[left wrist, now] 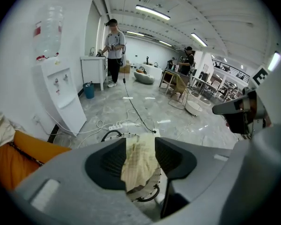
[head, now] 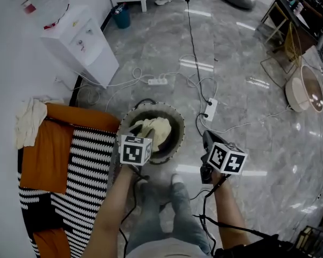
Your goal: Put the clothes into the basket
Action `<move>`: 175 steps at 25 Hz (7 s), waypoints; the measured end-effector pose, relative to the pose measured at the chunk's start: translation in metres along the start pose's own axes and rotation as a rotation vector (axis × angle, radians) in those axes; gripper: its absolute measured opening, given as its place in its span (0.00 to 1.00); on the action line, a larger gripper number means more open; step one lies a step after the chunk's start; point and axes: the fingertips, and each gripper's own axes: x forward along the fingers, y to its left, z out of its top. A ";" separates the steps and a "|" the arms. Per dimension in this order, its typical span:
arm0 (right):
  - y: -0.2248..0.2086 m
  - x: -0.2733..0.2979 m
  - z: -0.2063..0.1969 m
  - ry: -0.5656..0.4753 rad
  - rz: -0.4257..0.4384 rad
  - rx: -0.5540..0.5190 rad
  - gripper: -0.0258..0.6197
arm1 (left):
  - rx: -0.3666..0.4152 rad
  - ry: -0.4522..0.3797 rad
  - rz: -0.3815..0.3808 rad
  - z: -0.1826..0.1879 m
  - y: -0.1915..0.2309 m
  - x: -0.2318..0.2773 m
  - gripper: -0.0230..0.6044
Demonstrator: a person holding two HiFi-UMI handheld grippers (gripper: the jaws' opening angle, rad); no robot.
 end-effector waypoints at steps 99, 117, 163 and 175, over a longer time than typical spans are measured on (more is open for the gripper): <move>0.693 0.379 0.005 0.297 0.525 -0.549 0.04 | -0.632 -0.314 0.745 -0.062 0.697 -0.339 0.29; 0.681 0.476 -0.042 0.458 0.474 -0.522 0.04 | -0.240 0.094 0.633 -0.065 0.799 -0.271 0.29; 0.651 0.504 -0.109 0.532 0.471 -0.452 0.04 | -0.059 0.385 0.454 -0.144 0.803 -0.181 0.09; 0.652 0.457 -0.094 0.498 0.498 -0.485 0.04 | -0.108 0.234 0.562 -0.114 0.762 -0.243 0.09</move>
